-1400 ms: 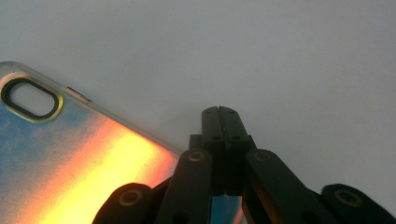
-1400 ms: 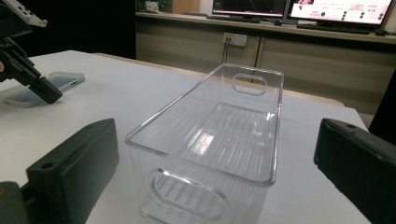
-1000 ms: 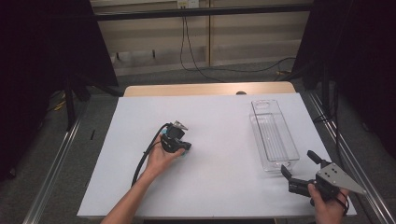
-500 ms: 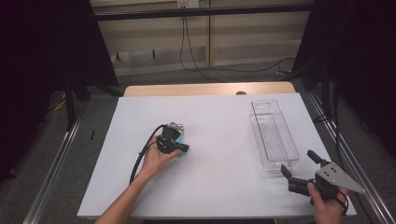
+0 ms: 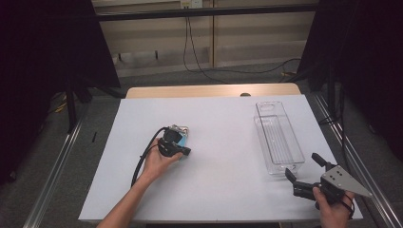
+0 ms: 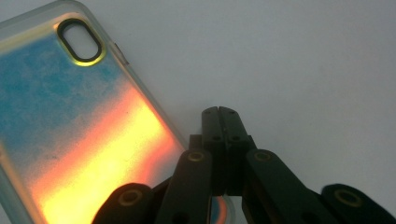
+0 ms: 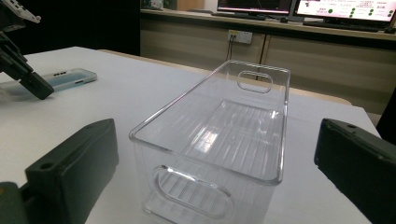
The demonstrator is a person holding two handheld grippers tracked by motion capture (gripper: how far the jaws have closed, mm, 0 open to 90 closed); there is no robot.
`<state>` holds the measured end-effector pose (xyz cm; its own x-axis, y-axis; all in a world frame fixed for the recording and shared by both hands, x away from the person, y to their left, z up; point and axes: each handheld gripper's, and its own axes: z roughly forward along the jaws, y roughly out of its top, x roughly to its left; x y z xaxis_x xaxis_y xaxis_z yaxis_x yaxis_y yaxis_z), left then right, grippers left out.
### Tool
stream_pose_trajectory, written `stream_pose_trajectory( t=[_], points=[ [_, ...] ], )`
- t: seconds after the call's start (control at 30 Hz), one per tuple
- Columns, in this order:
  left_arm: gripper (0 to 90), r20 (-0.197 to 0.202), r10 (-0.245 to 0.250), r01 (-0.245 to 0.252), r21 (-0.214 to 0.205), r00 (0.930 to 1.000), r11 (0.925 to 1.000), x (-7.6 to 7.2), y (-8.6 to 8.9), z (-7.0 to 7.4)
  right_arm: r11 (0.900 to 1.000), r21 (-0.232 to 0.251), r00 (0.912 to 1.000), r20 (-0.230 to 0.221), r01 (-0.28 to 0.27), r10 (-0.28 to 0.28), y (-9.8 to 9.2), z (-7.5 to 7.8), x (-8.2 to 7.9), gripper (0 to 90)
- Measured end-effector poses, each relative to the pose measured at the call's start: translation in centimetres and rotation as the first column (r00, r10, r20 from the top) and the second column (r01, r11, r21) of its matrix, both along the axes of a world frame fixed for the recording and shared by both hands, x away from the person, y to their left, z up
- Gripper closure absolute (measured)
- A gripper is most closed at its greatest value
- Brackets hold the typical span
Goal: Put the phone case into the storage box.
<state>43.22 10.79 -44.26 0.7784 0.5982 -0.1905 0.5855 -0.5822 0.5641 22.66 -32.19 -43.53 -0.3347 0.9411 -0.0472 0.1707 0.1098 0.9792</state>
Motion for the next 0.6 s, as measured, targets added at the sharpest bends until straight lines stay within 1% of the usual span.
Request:
stream_pose_trajectory(
  t=[0.03,0.1,0.23,0.33,0.4,0.47,0.5,0.6],
  points=[
    [90.0,-0.006,0.002,-0.002,0.006,1.0,1.0,0.0,0.1,0.1,1.0,0.0,1.0,-0.001,-0.001,0.001,0.0,0.0,0.0,0.0],
    [90.0,-0.008,-0.001,0.001,-0.001,1.0,1.0,0.0,0.3,0.0,1.0,0.001,1.0,0.001,-0.002,0.002,0.1,0.0,0.0,0.0],
    [90.0,-0.025,-0.002,0.002,-0.002,0.9997,1.0,0.1,0.6,0.1,1.0,0.0,0.9999,0.008,0.007,-0.007,0.0,0.1,0.0,0.0],
    [90.0,-0.033,-0.006,0.005,-0.007,0.9994,1.0,0.2,0.9,0.1,1.0,0.001,1.0,0.005,0.007,-0.007,-0.1,0.0,0.0,0.0],
    [90.0,-0.027,-0.007,0.007,-0.002,0.9996,1.0,0.2,0.9,0.1,1.0,0.0,1.0,0.004,0.003,-0.003,0.0,0.0,0.0,0.0],
    [90.0,-0.029,-0.005,0.005,0.002,0.9996,1.0,0.1,1.0,0.1,1.0,-0.002,1.0,0.004,0.0,0.0,0.0,0.0,0.0,0.0],
    [90.0,-0.029,-0.008,0.008,-0.001,0.9995,1.0,0.1,1.1,0.1,1.0,0.0,1.0,0.003,-0.001,0.001,0.0,0.0,0.0,0.0],
    [90.0,-0.034,0.003,-0.004,-0.012,0.9994,0.9999,0.0,1.5,0.0,1.0,-0.001,1.0,0.003,0.001,-0.001,0.0,0.0,0.0,0.0]
  ],
)
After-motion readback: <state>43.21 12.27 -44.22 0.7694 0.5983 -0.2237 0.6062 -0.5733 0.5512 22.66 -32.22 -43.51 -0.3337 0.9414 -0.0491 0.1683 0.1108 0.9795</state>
